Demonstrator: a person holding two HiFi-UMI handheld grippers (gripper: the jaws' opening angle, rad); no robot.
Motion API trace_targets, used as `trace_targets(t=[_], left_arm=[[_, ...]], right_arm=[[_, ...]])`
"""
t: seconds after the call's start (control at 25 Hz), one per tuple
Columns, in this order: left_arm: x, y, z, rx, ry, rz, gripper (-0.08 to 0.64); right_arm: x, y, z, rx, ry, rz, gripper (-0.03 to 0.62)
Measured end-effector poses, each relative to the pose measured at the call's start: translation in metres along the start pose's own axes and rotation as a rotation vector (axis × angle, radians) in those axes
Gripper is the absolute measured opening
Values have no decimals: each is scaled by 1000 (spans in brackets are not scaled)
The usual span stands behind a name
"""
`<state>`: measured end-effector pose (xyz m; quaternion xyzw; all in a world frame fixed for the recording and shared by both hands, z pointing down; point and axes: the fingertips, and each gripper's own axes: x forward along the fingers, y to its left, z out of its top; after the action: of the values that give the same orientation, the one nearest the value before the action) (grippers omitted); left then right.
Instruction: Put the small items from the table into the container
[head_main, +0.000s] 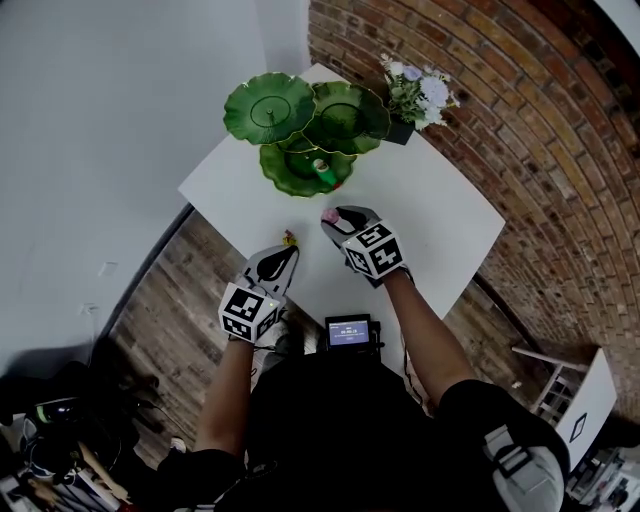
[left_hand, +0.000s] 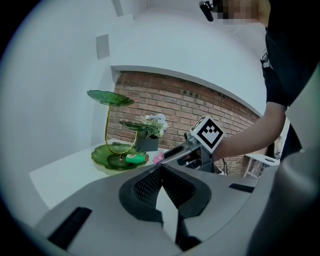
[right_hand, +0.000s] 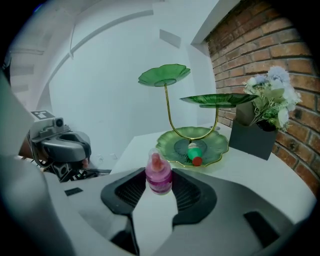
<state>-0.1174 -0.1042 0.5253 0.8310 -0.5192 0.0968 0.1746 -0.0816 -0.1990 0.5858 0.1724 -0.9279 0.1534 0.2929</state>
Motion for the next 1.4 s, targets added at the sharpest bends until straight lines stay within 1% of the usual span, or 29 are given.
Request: trace_targets(t=[0.2, 0.48, 0.64, 0.8, 0.96, 1.16, 1.28, 1.4], left_arm=[[6, 6, -1, -1, 24, 2, 9], [10, 6, 0, 10, 23, -8, 9], [10, 10, -1, 4, 25, 1, 9], [10, 15, 0, 4, 26, 12, 9], [8, 20, 2, 4, 24, 29, 9], [4, 25, 3, 4, 21, 44, 9], [2, 24, -4, 2, 38, 39, 9], [2, 22, -7, 1, 37, 36, 9]], right_arm=[[17, -9, 13, -6, -11, 0, 173], [39, -21, 33, -24, -32, -10, 173], [50, -25, 42, -36, -44, -16, 173], [62, -26, 47, -68, -39, -26, 173], [74, -31, 52, -95, -42, -59, 173], [82, -35, 47, -117, -19, -98, 173], [79, -35, 43, -119, -18, -114, 173], [76, -37, 38, -115, -4, -121, 173]])
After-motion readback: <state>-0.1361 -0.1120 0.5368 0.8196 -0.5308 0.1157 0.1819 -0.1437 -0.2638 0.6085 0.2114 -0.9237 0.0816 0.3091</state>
